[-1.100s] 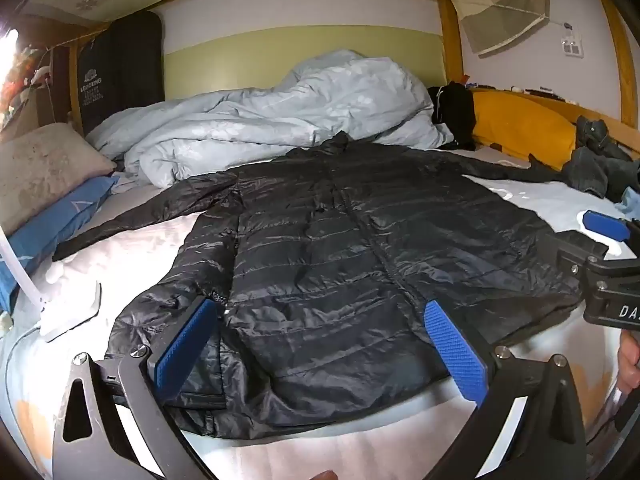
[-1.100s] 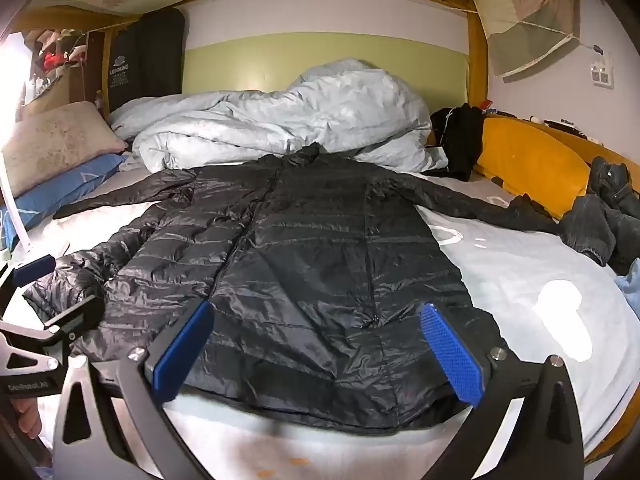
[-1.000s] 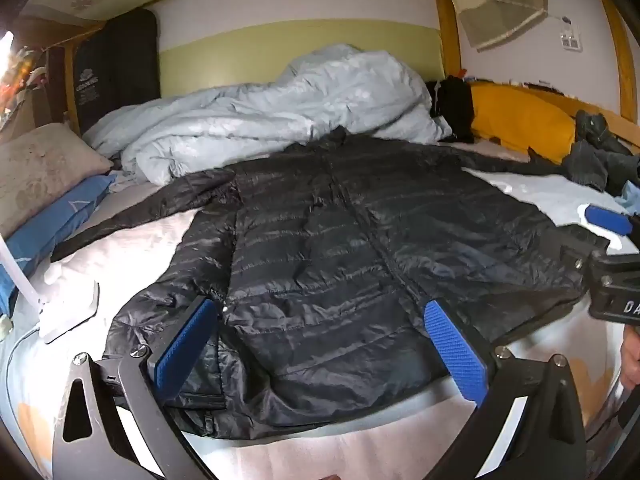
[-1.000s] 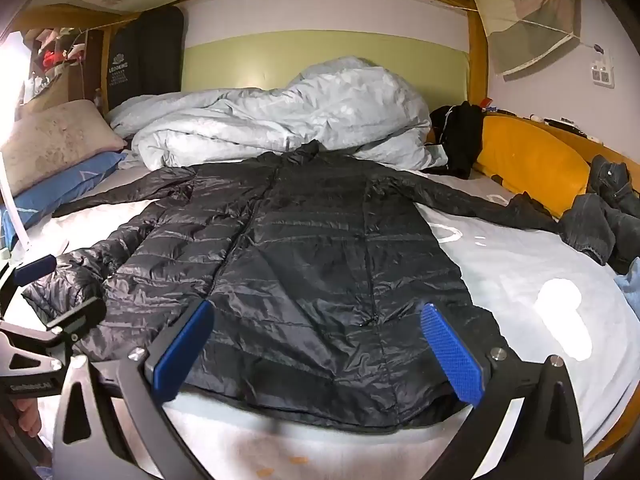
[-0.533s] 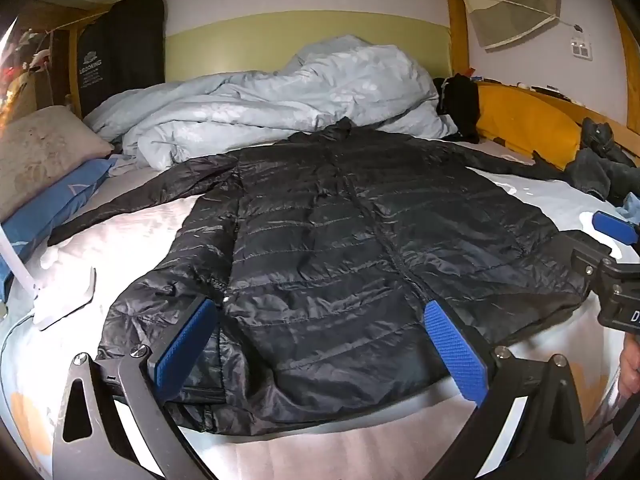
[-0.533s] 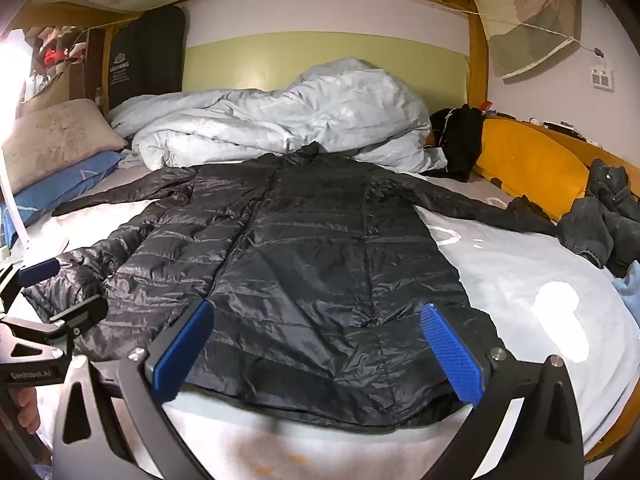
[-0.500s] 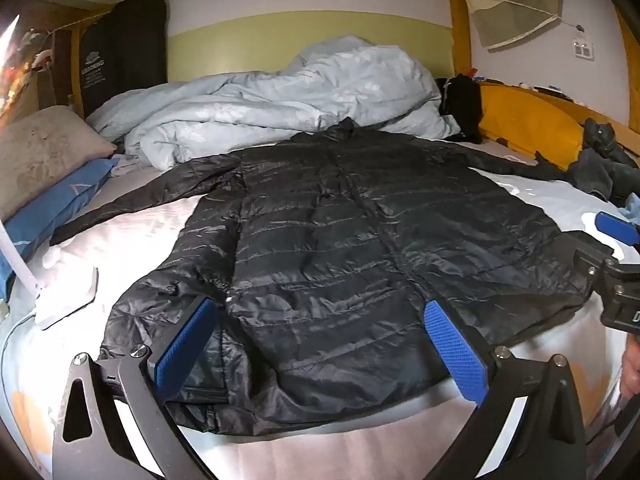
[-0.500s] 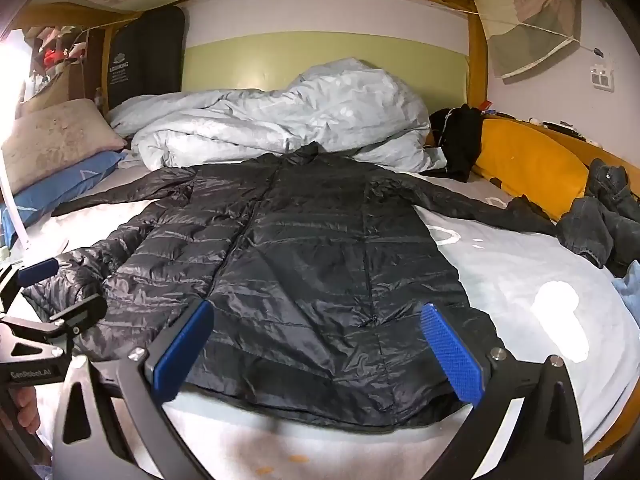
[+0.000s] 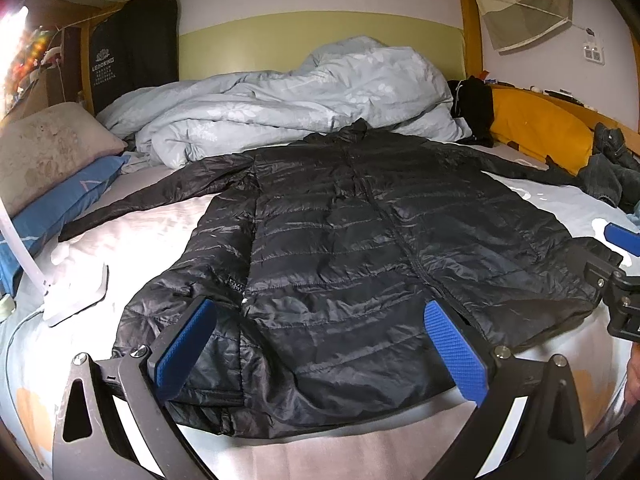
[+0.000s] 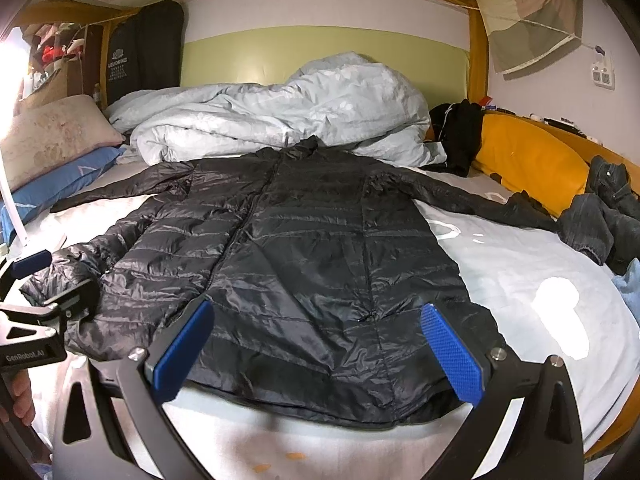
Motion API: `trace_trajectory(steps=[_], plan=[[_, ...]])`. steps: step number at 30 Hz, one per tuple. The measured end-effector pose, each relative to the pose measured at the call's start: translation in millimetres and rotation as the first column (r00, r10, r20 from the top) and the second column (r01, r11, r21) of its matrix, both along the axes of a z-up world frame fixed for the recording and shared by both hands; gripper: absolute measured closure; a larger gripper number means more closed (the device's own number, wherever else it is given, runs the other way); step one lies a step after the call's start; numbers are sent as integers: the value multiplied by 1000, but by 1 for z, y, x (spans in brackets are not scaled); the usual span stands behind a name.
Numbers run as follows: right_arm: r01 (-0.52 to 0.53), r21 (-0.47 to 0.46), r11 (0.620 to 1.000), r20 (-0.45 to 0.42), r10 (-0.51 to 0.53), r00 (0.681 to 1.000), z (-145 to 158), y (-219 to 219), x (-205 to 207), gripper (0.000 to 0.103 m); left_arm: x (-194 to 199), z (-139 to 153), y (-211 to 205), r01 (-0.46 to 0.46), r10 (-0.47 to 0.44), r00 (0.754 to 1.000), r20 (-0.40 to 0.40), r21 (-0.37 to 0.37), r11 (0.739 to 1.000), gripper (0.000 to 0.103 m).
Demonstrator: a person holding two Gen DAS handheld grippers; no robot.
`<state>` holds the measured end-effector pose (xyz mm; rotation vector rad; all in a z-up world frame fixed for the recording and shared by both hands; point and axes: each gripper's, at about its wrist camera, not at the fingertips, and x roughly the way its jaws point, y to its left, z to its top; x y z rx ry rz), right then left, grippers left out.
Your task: Fold large clothes
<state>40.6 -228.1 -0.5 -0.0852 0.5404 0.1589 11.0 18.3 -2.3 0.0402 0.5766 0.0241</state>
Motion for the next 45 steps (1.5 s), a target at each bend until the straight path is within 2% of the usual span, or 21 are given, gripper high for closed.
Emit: trace_trajectory(steps=[7,11,16,32,45], plan=[[-3,1,1000,-9,3,1000,0,0,2,0,3,-1,2,-7,7,1000,-8,-6,1000,0],[-4,-2,1000,-7,4,1000,-1,0,1,0,4,-1,8,-16,15,1000,-12,-33,999,0],[-5,3,1000,-8,5,1000,0,0,1,0,3,1,10,-40,40,999,16,11,999,0],[3,0,1000,-6,-3,1000,1,-2,0,0,1,4,12,-33,34,999,14,-21,999,0],[5,0,1000,-7,-5,1000,0,-3,0,0,7,1,29,-61,56,998,-42,-130,990,0]])
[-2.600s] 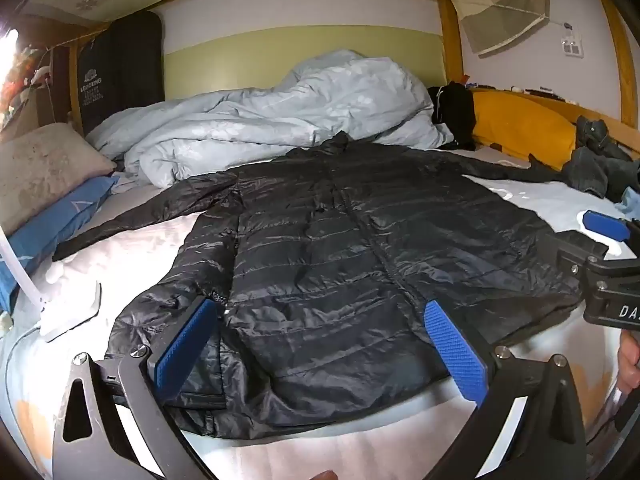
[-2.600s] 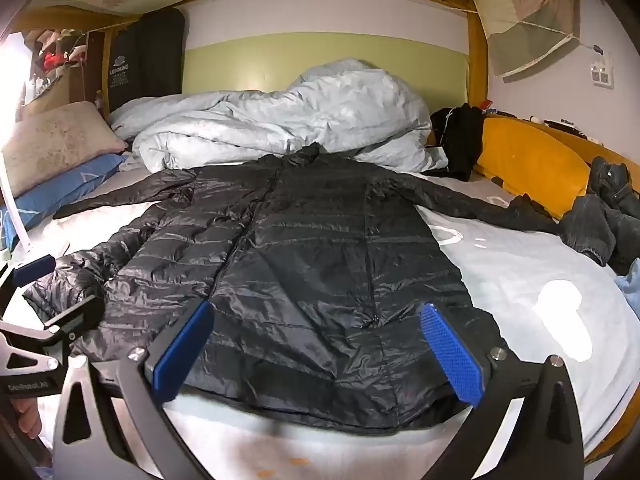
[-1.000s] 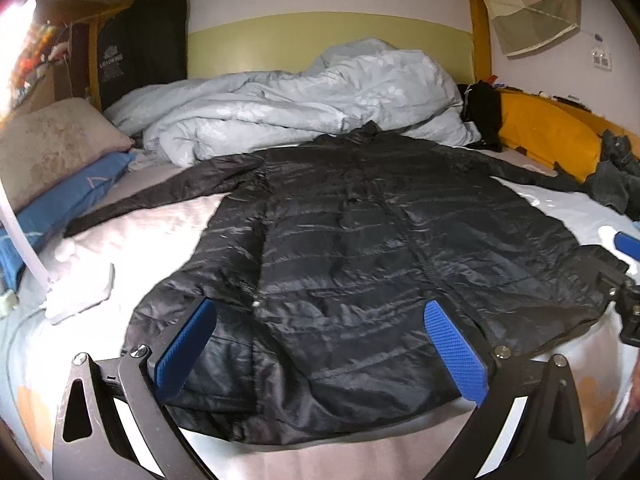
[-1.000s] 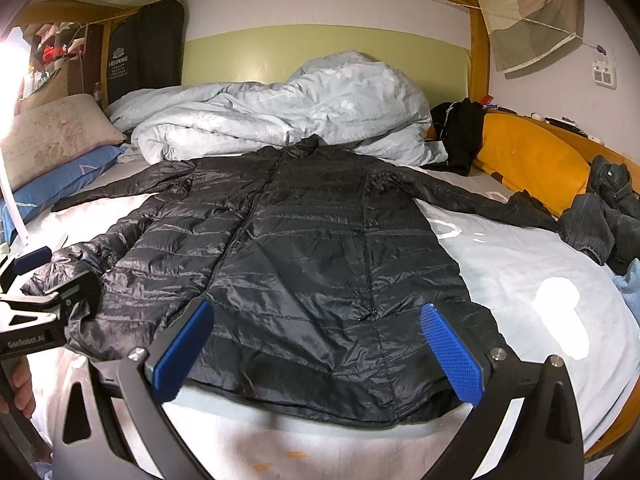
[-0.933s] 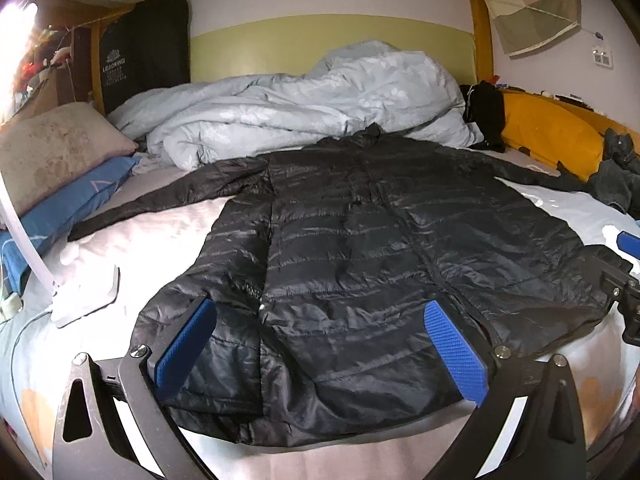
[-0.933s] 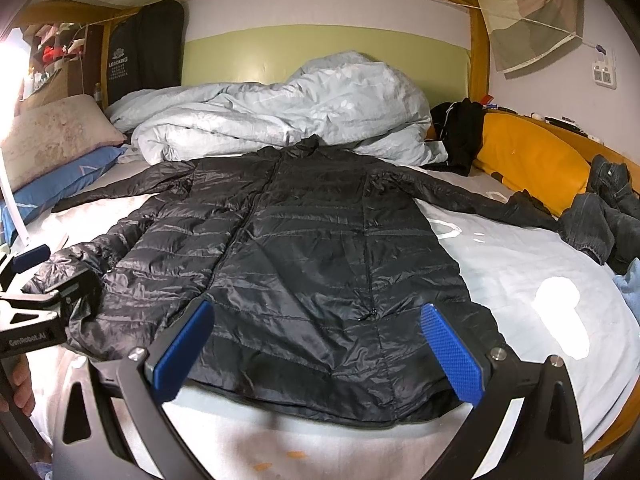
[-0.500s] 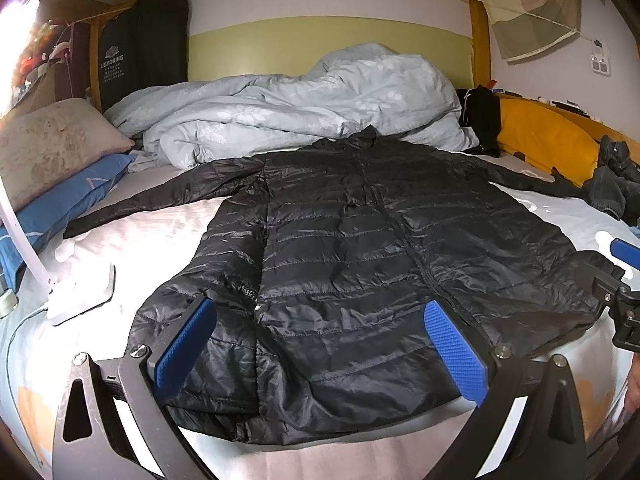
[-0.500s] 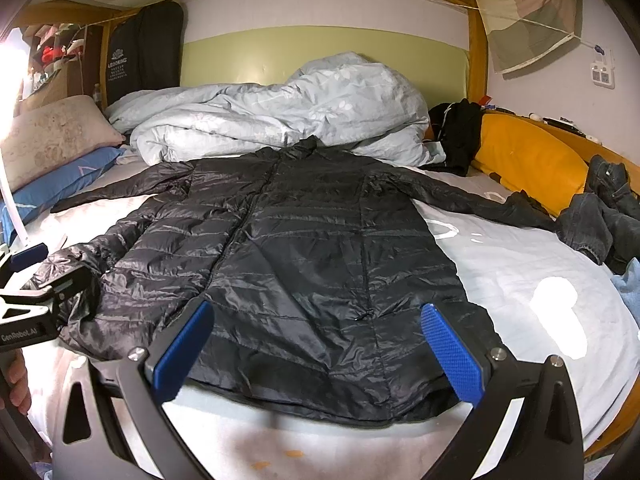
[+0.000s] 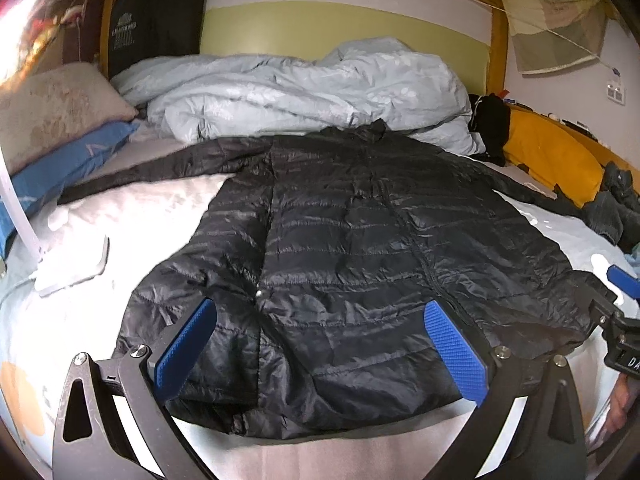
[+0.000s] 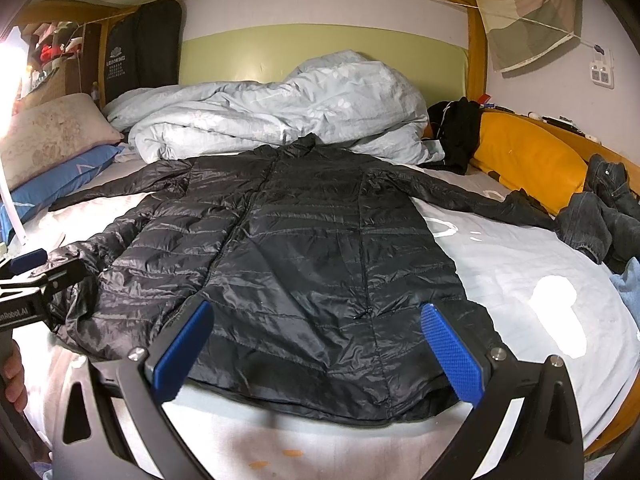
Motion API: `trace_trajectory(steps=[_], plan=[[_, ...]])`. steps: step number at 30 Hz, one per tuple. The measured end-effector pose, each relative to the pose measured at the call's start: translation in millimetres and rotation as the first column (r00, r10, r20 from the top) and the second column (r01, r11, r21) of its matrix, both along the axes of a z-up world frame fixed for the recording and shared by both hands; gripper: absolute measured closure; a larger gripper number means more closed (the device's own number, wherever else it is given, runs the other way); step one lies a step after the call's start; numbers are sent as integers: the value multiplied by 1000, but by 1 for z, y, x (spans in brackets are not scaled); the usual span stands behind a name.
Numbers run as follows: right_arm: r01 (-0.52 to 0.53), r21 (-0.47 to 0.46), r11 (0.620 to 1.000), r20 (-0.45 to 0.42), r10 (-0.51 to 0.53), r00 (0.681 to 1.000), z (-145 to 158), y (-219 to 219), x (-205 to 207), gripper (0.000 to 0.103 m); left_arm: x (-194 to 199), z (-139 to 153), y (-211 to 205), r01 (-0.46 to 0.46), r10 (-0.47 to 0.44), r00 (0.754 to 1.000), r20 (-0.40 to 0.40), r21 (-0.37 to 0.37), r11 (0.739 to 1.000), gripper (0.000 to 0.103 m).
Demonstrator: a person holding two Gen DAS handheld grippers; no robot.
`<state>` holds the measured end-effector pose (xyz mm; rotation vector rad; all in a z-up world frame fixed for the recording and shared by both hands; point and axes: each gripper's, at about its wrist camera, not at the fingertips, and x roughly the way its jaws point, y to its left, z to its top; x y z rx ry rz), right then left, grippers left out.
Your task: Fold large clothes
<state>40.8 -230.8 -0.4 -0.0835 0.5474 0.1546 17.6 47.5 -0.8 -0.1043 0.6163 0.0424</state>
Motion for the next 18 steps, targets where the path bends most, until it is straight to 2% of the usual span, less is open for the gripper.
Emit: trace_trajectory(steps=[4,10,14,18], plan=[[0,0,1000,-1,0,1000,0,0,0,0,-1,0,0,11,-12,1000,-11,-25,1000,0],[-1,-2,1000,-9,0,1000,-2,-1,1,0,4,-2,-8,3,-1,999,-48,37,999,0],[8,-12,1000,-17,-8,1000,-4,-4,1,0,4,-5,-1,6,-7,998,-66,-20,1000,0],[10,-14,1000,-15,-10,1000,-3,-3,1,0,5,-2,2,-13,12,998,-65,-12,1000,0]])
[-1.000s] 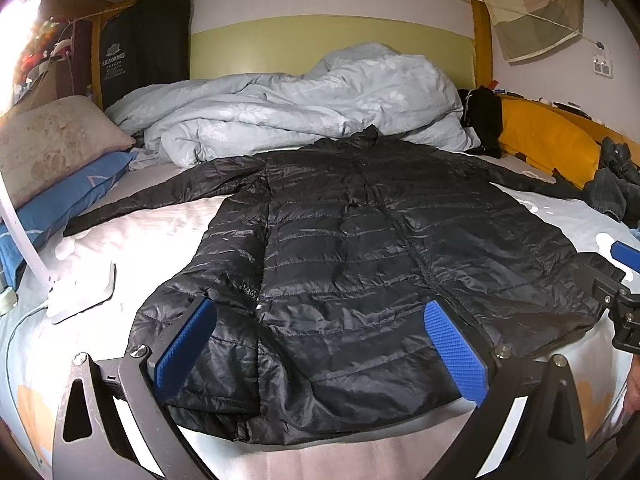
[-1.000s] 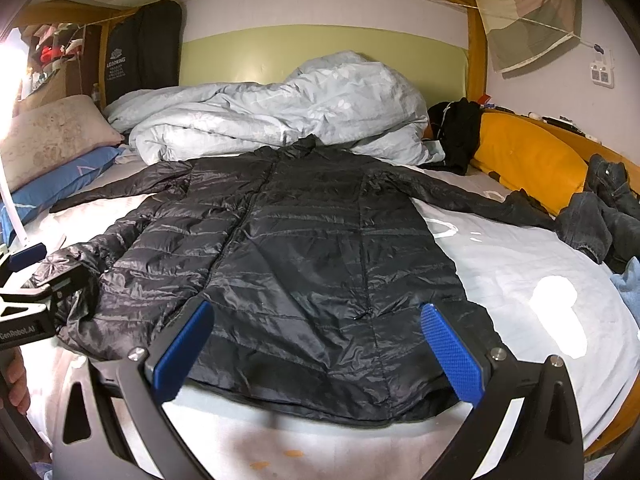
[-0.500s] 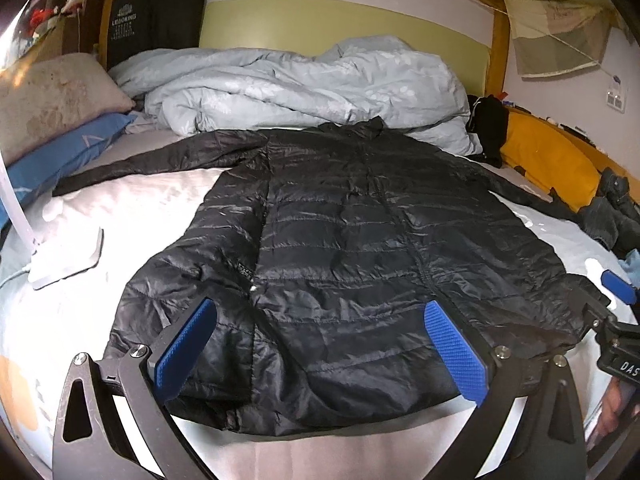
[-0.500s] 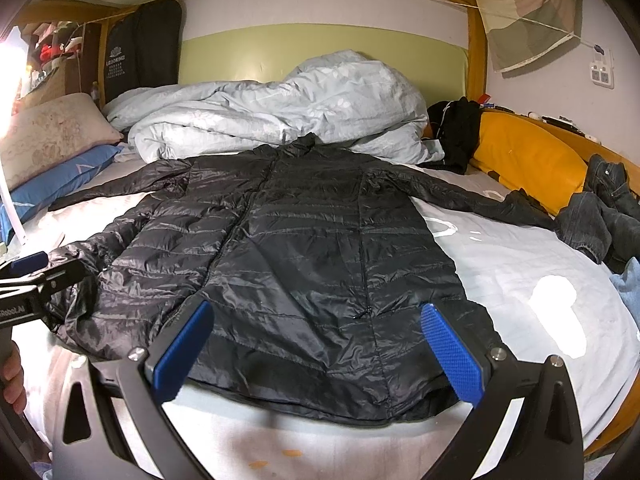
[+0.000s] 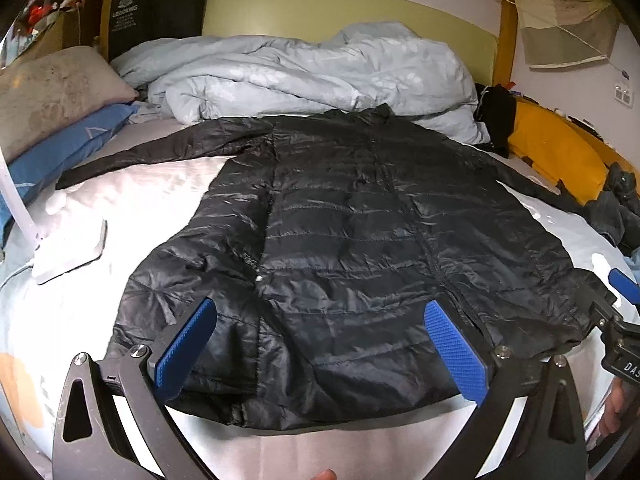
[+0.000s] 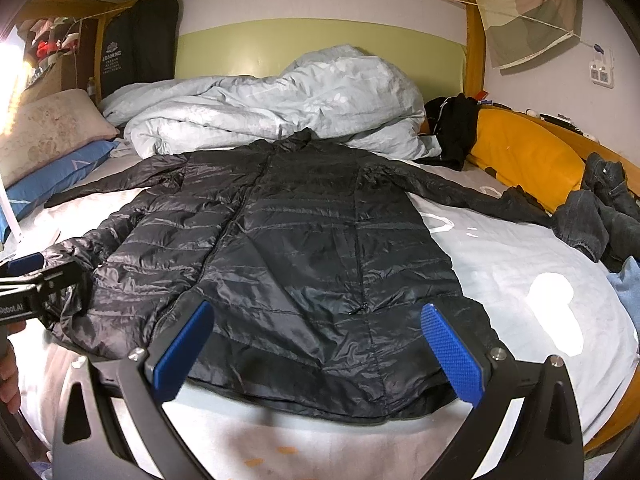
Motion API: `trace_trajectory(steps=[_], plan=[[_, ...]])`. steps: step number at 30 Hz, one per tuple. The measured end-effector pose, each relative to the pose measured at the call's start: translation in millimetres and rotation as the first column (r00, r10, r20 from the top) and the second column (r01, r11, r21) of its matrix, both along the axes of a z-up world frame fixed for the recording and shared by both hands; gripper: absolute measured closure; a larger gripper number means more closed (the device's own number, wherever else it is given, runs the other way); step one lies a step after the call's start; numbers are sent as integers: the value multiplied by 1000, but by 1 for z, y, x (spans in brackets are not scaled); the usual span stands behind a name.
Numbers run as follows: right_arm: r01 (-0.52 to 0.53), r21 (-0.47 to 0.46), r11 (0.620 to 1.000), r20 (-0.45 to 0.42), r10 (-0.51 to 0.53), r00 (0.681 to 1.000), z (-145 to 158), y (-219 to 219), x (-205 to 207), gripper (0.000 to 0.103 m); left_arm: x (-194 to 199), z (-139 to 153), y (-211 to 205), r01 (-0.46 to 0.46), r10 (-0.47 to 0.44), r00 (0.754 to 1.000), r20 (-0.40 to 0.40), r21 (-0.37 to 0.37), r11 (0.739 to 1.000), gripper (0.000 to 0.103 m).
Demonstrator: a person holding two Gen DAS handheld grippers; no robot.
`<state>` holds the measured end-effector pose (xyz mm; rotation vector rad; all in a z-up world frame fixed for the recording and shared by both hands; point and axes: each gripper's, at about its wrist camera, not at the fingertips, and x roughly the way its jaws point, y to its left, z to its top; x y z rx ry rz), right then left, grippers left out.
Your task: Fold large clothes
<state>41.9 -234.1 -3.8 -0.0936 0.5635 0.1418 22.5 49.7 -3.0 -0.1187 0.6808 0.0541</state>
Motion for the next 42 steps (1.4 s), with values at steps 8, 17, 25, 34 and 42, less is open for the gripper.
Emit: trace_trajectory(steps=[8,17,25,34,42], plan=[[-16,37,999,86,13,996,16,-1,-16,0,-8,12,-6,14,-15,999,44,29,999,0],[-46,115,992,92,35,995,29,-10,-18,0,-34,29,-18,-44,23,979,205,97,994,0],[-118,19,993,-3,118,993,25,-2,-12,9,-30,28,-36,125,-146,982,124,159,979,0],[-237,-116,965,-132,222,966,-1,20,-11,12,-12,-2,-51,279,-266,959,-96,153,948,0],[-300,-328,896,-252,223,942,-45,49,-11,12,-10,-41,-76,364,-294,918,-266,274,890,0]])
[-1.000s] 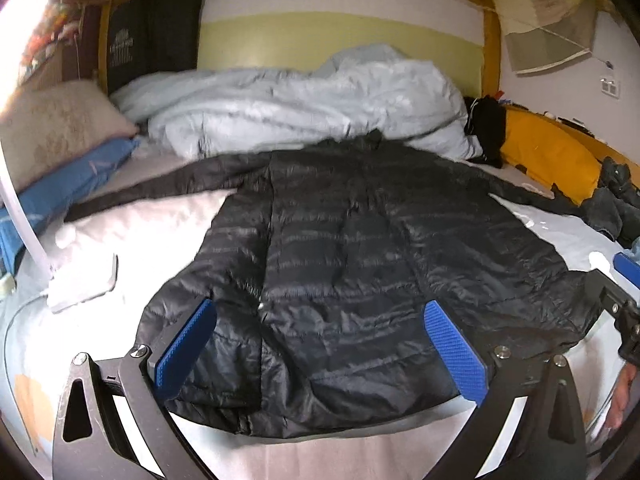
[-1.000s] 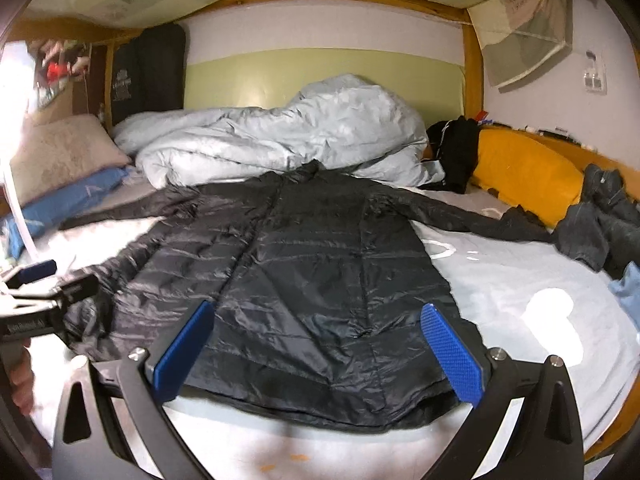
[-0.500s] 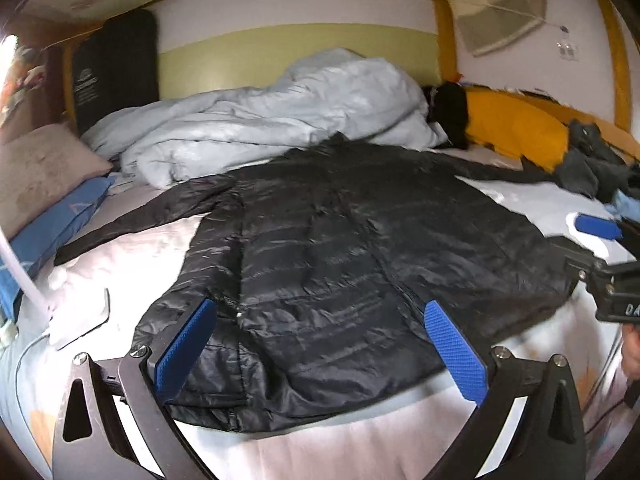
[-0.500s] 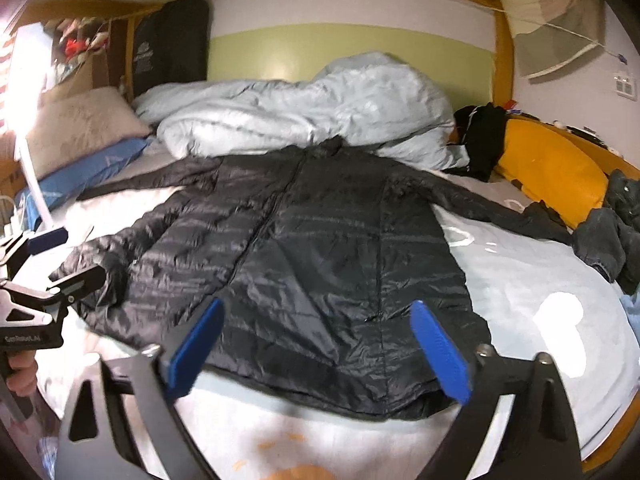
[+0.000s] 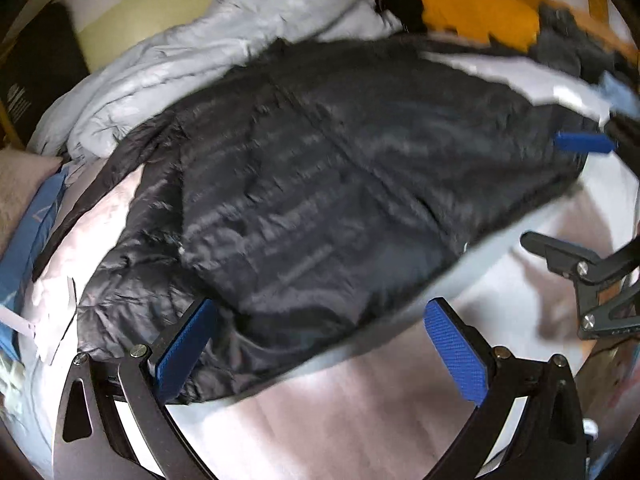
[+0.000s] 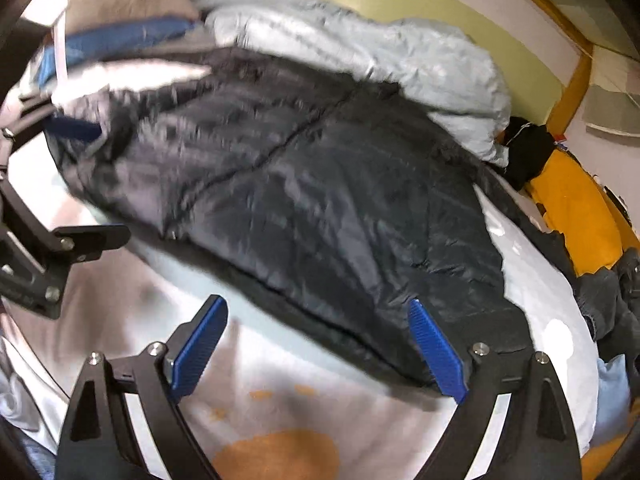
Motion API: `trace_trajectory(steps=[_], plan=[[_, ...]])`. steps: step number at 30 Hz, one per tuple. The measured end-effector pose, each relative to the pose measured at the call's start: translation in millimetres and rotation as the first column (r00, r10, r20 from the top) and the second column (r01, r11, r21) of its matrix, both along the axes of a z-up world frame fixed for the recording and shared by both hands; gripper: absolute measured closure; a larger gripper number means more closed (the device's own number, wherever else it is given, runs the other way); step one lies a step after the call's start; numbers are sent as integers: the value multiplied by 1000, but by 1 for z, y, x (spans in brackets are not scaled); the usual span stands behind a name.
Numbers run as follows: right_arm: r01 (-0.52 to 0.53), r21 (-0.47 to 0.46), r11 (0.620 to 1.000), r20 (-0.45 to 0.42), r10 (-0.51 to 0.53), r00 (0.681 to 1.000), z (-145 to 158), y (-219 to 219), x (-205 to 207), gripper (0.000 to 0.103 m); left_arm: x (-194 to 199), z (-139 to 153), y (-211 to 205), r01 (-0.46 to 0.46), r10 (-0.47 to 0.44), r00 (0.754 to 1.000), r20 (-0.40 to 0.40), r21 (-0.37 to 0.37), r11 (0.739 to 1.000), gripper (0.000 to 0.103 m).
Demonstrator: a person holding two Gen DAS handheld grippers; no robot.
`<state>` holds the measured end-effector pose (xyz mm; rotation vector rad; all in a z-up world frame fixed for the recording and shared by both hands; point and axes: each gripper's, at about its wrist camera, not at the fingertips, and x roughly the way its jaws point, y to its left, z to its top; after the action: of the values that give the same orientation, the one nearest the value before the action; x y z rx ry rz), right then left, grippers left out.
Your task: Fold large clothes
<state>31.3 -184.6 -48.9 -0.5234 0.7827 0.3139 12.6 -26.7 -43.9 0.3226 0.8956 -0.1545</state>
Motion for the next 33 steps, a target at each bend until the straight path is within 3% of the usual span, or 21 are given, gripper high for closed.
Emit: trace_trajectory(steps=[2,6,9,13,15,16,17,18,19,20,23,30,33], plan=[[25,-29,999,-17,-25,1000,-7,-1,7,12,6,-13,-1,-57,59,998,-36,63,996,0],[103,-66,993,-12,-104,995,-16,-12,22,11,16,-19,20,-160,159,985,-68,-3,987,0],[189,-67,980,17,-188,982,-14,-25,33,10,22,-18,37,-248,249,968,-12,35,968,0],[302,-55,952,53,-299,953,-8,-44,46,10,29,-17,60,-322,322,947,8,7,947,0],[339,-13,941,46,-339,940,-3,-55,52,11,30,-15,62,-339,335,939,75,66,938,4],[347,4,938,41,-347,937,-2,-57,52,21,31,-14,61,-348,337,935,109,95,933,15],[352,23,936,36,-352,935,0,-60,53,40,30,-12,60,-355,339,930,140,119,927,34],[349,39,936,33,-351,936,1,-61,53,51,30,-10,60,-358,338,928,156,130,925,43],[344,55,937,32,-346,938,2,-62,53,74,30,-9,61,-355,334,928,163,122,927,61],[338,71,939,34,-341,940,3,-62,52,90,29,-6,62,-342,324,932,166,100,934,76],[335,87,938,101,-343,934,9,-60,45,97,27,1,62,-340,315,928,199,109,934,95],[310,198,930,225,-351,909,52,-66,9,98,-11,54,61,-345,304,891,336,69,936,97],[281,231,931,224,-332,916,68,-69,-17,98,-37,67,63,-347,309,895,322,67,936,97]])
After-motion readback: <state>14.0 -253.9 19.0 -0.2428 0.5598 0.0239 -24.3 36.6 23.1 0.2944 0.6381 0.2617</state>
